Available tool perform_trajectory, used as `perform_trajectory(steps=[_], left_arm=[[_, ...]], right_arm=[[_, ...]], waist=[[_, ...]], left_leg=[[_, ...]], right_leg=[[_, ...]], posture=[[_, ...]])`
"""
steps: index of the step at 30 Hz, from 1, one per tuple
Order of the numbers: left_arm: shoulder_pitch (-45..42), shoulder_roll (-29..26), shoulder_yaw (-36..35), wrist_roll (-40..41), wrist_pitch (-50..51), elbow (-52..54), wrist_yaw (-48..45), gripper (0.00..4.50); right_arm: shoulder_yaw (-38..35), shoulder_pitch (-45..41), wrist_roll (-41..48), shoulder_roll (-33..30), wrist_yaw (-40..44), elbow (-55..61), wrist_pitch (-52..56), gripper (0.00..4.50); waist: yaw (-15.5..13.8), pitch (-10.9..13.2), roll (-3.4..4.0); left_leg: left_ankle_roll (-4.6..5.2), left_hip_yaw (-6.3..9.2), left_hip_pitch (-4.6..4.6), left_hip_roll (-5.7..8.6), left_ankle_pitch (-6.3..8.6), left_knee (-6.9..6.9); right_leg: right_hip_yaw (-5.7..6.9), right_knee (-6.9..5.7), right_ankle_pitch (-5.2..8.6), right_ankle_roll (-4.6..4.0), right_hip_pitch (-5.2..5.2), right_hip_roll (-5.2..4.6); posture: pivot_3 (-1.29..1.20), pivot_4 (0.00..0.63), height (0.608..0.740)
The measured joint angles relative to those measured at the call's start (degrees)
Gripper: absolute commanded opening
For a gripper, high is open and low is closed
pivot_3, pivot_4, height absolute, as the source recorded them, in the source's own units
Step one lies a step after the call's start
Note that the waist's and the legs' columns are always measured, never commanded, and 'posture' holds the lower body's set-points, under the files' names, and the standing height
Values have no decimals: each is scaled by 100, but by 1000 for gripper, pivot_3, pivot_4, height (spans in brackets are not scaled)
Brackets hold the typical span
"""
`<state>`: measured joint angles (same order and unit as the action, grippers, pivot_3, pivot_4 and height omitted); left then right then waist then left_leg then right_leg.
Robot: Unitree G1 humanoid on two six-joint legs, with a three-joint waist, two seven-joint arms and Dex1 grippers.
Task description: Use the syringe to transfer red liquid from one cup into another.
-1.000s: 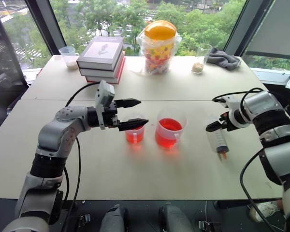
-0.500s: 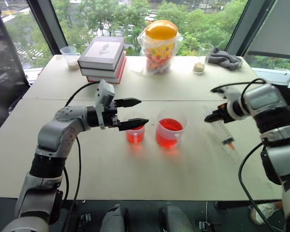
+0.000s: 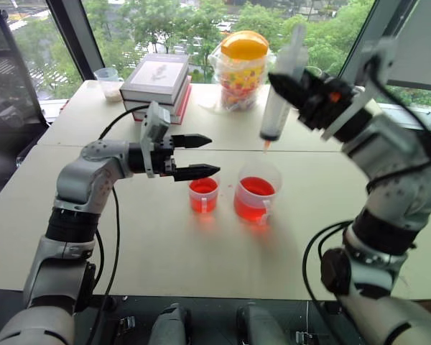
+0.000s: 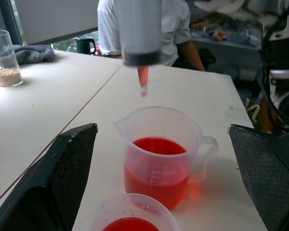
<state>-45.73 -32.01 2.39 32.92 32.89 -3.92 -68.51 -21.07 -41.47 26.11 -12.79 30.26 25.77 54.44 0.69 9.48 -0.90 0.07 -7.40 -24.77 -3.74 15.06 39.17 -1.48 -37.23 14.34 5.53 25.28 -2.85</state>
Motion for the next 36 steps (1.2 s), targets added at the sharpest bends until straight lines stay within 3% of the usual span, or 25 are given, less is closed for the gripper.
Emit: perform_trajectory(steps=[5,8,17,36], left_arm=[[-178,-19,63,-8,4,-35,-118,4500],[-186,-19,94,-9,17,-42,-137,4500],[-710,342,158,-35,8,-295,-221,4500],[-1307,1054,631,-338,-309,-901,-818,4500]], right_arm=[[664,1481,-239,436,-171,131,-1455,1408],[848,1812,-323,569,-324,72,-2020,1408],[1547,2396,-572,497,-456,-184,-2932,1408],[2017,2563,-792,172,-591,-363,-3283,1408]], waist=[[28,0,0],[57,1,1],[11,1,1],[29,1,1]], left_leg=[[-2,9,2,-6,-1,-5],[-7,9,5,-6,-4,-5],[-7,10,16,-4,-4,-2],[-7,14,20,-5,-4,-4]], right_leg=[[1,-4,0,1,4,13],[-1,-6,0,0,4,14],[-1,1,2,-2,-13,13],[-2,-2,2,-2,-14,16]], posture=[[0,150,740],[0,150,740],[0,150,740],[0,150,740]])
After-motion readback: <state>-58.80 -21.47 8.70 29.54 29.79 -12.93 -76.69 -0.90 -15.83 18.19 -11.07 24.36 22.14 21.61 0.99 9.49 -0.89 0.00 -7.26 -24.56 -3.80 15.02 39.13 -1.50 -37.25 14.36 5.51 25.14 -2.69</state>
